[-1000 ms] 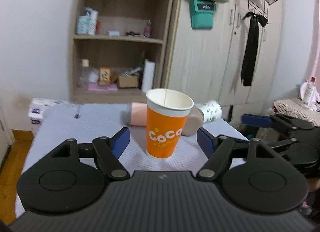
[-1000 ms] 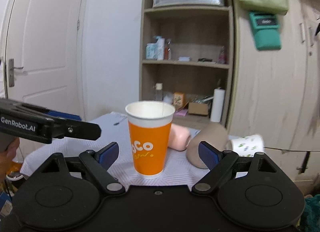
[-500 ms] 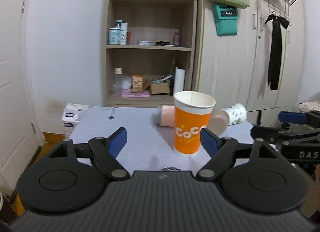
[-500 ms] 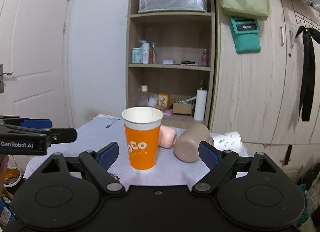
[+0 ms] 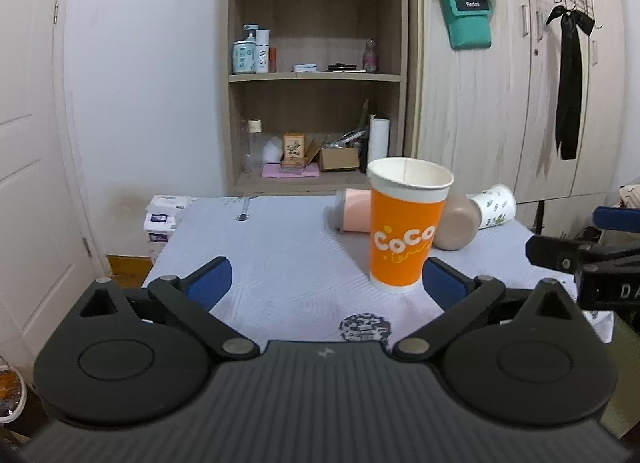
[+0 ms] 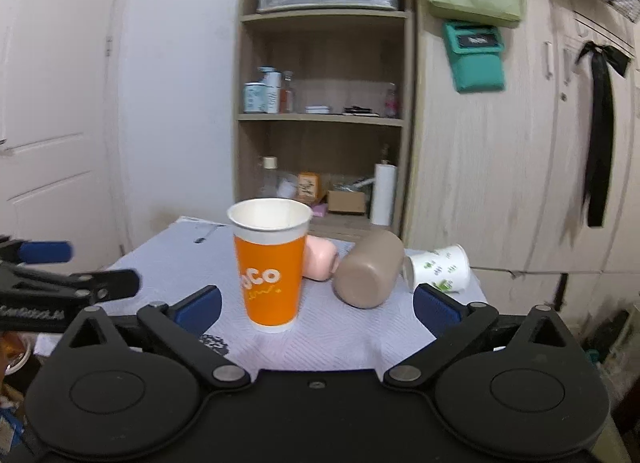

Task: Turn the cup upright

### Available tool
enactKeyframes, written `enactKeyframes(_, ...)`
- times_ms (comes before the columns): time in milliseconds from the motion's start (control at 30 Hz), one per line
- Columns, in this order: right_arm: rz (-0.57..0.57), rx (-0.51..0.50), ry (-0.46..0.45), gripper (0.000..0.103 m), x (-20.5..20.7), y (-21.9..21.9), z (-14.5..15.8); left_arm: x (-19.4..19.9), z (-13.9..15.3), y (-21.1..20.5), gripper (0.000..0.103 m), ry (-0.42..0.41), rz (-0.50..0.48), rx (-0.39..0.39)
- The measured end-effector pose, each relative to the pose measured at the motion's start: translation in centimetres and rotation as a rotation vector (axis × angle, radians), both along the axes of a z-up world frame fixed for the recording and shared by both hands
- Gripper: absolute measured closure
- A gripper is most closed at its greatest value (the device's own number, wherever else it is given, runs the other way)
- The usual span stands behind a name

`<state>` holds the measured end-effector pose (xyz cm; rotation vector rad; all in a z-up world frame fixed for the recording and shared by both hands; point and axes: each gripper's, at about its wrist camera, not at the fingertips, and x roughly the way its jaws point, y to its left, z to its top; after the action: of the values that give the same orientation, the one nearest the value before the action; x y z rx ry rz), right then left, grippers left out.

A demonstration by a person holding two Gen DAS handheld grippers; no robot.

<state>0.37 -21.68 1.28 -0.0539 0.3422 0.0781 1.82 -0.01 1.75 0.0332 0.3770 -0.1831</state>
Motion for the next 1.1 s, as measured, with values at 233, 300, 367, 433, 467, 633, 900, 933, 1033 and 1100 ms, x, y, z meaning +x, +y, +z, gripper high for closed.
enactKeyframes(233,-0.059,0.009,0.026,0.000,0.3,-0.3,-0.2,0.3,-0.1,-0.2,0.000,0.013,0.001,0.003)
enactKeyframes(300,-0.068,0.019,0.029,0.000,0.2,-0.5,-0.1,0.3,0.0,-0.3,0.000,0.024,0.006,0.006)
enactKeyframes(367,-0.073,0.025,0.028,0.000,0.1,-0.6,0.0,0.3,0.0,-0.5,0.000,0.040,0.021,0.013)
enactKeyframes(433,-0.077,0.022,0.025,0.000,0.0,-0.6,0.0,0.3,0.0,-0.8,0.000,0.054,0.043,0.023)
enactKeyframes(467,-0.079,0.021,0.023,0.000,-0.1,-0.5,0.0,0.3,0.0,-0.9,0.000,0.060,0.058,0.029)
enactKeyframes(633,-0.079,0.018,0.019,0.000,-0.2,-0.4,0.0,-0.6,0.0,-1.1,0.000,0.006,0.091,0.060)
enactKeyframes(900,-0.069,0.033,-0.002,0.000,-0.9,-0.2,0.2,-2.0,0.5,-1.2,0.000,-0.062,0.099,0.079)
enactKeyframes(933,-0.070,0.031,-0.005,0.000,-1.0,-0.1,0.2,-2.0,0.6,-1.1,0.000,-0.060,0.101,0.070)
enactKeyframes(1033,-0.065,0.020,-0.008,0.000,-1.1,0.2,0.2,-1.9,0.6,-0.8,0.000,-0.058,0.112,0.061)
enactKeyframes(1100,-0.063,0.018,-0.006,0.000,-1.2,0.3,0.2,-1.9,0.6,-0.7,0.000,-0.060,0.121,0.069)
